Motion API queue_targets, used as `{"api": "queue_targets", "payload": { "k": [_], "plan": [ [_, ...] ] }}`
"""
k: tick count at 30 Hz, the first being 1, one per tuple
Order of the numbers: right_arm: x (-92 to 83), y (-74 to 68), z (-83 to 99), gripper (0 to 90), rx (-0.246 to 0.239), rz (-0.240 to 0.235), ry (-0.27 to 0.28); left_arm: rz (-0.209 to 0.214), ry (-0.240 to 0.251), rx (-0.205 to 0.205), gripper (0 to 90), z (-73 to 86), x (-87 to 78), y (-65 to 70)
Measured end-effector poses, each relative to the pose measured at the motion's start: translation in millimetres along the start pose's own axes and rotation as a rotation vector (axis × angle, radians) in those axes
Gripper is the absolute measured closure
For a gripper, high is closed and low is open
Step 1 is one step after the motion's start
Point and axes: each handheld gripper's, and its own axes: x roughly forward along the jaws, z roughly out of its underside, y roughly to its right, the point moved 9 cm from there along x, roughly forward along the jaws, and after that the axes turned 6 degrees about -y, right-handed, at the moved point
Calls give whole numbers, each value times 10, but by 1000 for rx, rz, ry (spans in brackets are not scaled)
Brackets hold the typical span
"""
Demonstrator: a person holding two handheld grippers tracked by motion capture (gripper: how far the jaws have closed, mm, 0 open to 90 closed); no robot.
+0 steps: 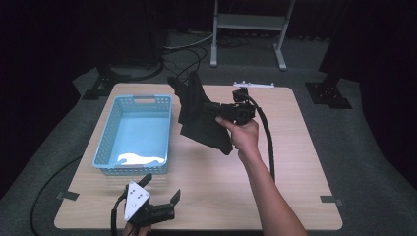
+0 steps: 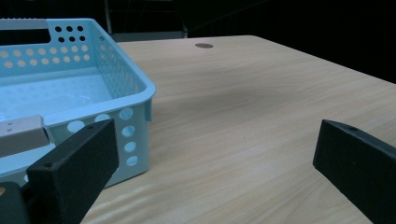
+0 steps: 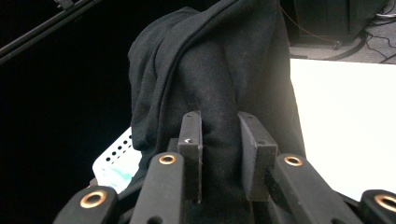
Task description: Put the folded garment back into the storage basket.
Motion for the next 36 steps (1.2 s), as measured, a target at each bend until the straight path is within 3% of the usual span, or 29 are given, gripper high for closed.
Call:
{"api": "queue_targets", "payload": {
  "k": [16, 27, 36],
  "plan": [
    [358, -147, -112, 734, -9, -25, -23, -2, 4, -7, 0, -7, -14, -22],
    [563, -227, -160, 734, 15, -43, -29, -3, 2, -4, 0, -2, -4, -20],
    [735, -352, -227, 734, -1, -59, -33, -7, 5, -14, 0, -5, -10, -57]
  ]
}}
